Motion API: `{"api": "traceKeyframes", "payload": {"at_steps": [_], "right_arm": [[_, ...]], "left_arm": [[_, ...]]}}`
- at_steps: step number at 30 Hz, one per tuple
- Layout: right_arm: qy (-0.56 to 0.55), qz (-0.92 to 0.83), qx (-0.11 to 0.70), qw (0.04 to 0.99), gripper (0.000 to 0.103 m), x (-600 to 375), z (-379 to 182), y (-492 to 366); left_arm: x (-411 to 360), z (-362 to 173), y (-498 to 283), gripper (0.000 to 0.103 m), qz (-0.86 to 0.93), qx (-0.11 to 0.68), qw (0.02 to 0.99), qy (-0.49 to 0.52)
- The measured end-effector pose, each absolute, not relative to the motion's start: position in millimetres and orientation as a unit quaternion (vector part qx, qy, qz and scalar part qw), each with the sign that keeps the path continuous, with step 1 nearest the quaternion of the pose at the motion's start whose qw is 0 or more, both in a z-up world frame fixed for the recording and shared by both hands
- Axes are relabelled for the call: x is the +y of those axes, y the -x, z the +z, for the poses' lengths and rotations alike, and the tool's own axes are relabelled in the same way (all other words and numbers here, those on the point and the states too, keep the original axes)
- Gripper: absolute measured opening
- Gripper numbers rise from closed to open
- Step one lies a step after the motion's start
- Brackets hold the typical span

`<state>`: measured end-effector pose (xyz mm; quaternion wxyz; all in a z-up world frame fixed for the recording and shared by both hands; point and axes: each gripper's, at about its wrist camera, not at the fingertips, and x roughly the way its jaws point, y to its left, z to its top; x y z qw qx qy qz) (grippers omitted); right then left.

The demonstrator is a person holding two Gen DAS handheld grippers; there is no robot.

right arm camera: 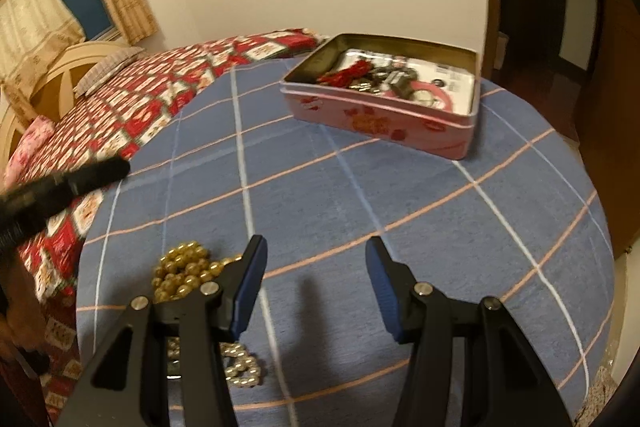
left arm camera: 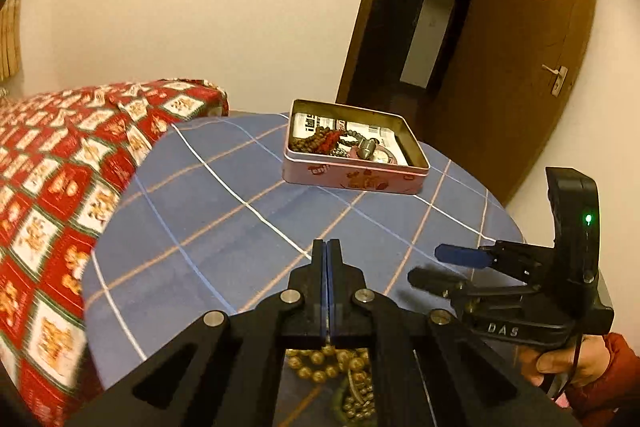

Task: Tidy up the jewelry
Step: 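Grasp the gold pearl necklace with the left tool and lift it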

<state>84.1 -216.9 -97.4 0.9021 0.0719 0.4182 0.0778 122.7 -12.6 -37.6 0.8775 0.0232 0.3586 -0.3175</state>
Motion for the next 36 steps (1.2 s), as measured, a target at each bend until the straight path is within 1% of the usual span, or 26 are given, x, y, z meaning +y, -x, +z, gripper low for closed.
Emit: {"api": "traceKeyframes", "payload": {"at_steps": [3, 10, 17, 19, 21, 26, 28, 31, 32, 34, 35, 36], "right_arm": [[-0.058, 0.09, 0.423, 0.9, 0.054, -207.5, -99.0, -83.2], [-0.069, 0.074, 0.428, 0.898, 0.054, -214.8, -103.1, -85.4], [-0.079, 0.068, 0.426, 0.899, 0.054, -221.9, -101.5, -84.1], [-0.081, 0.068, 0.425, 0.899, 0.054, -222.8, -101.3, -83.8], [-0.083, 0.067, 0.426, 0.898, 0.054, -223.9, -101.9, -83.9], [-0.091, 0.064, 0.429, 0.896, 0.054, -228.3, -104.9, -84.4], [-0.092, 0.064, 0.43, 0.896, 0.054, -229.3, -105.3, -83.5], [-0.093, 0.064, 0.43, 0.896, 0.054, -230.5, -105.6, -83.5], [-0.093, 0.064, 0.43, 0.896, 0.054, -230.7, -105.8, -83.7], [-0.093, 0.063, 0.43, 0.896, 0.054, -231.2, -106.7, -84.4], [-0.095, 0.063, 0.431, 0.895, 0.054, -231.6, -107.3, -84.7], [-0.097, 0.063, 0.432, 0.894, 0.054, -232.0, -107.9, -85.1]], "left_arm": [[-14.1, -48.0, -122.8, 0.0, -0.315, 0.382, 0.867, -0.049], [-41.4, -102.7, -119.2, 0.001, -0.335, 0.487, 0.801, -0.09], [-57.2, -107.6, -126.0, 0.001, -0.326, 0.509, 0.793, -0.084], [-57.7, -108.3, -126.5, 0.001, -0.322, 0.505, 0.796, -0.086], [-55.3, -110.6, -127.8, 0.004, -0.324, 0.499, 0.8, -0.077], [-48.5, -112.7, -134.9, 0.004, -0.333, 0.497, 0.8, -0.053], [-45.4, -109.8, -135.7, 0.004, -0.34, 0.498, 0.797, -0.041], [-41.0, -100.7, -135.2, 0.006, -0.329, 0.485, 0.809, -0.048], [-38.4, -97.3, -135.5, 0.008, -0.329, 0.48, 0.812, -0.046], [-35.2, -94.9, -138.1, 0.031, -0.328, 0.478, 0.814, -0.036], [-35.3, -96.0, -139.3, 0.06, -0.328, 0.48, 0.813, -0.035], [-37.1, -99.1, -140.0, 0.084, -0.332, 0.484, 0.809, -0.036]]}}
